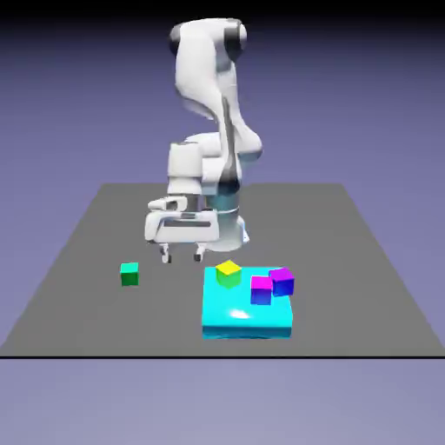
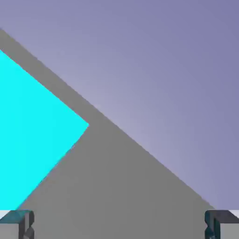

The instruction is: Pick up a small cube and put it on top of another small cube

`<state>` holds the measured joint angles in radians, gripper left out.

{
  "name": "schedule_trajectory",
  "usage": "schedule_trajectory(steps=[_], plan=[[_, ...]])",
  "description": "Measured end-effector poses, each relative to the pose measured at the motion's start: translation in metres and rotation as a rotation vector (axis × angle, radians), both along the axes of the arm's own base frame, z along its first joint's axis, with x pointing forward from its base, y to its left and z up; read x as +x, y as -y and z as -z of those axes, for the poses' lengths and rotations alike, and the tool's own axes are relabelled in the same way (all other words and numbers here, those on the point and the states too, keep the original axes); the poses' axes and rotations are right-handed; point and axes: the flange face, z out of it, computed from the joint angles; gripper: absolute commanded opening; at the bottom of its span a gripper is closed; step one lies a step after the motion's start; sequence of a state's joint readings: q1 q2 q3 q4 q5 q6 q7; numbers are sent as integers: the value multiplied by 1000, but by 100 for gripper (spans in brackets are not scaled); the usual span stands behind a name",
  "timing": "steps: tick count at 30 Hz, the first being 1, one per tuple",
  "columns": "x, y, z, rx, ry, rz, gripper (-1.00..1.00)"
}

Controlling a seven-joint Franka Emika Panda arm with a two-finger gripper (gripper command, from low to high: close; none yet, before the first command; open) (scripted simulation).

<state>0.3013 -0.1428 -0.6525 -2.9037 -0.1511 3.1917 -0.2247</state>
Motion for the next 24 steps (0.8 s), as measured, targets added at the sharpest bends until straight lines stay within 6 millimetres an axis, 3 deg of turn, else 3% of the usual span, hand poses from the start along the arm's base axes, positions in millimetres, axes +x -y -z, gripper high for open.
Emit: schedule_trajectory(steps=[6, 12, 18, 24], plan=[[-29, 30, 39, -127, -119, -183, 0], [-62, 58, 66, -250, -243, -381, 0], [-97, 87, 79, -369, -375, -582, 0], [-132, 115, 78, -483, -514, -785, 0]])
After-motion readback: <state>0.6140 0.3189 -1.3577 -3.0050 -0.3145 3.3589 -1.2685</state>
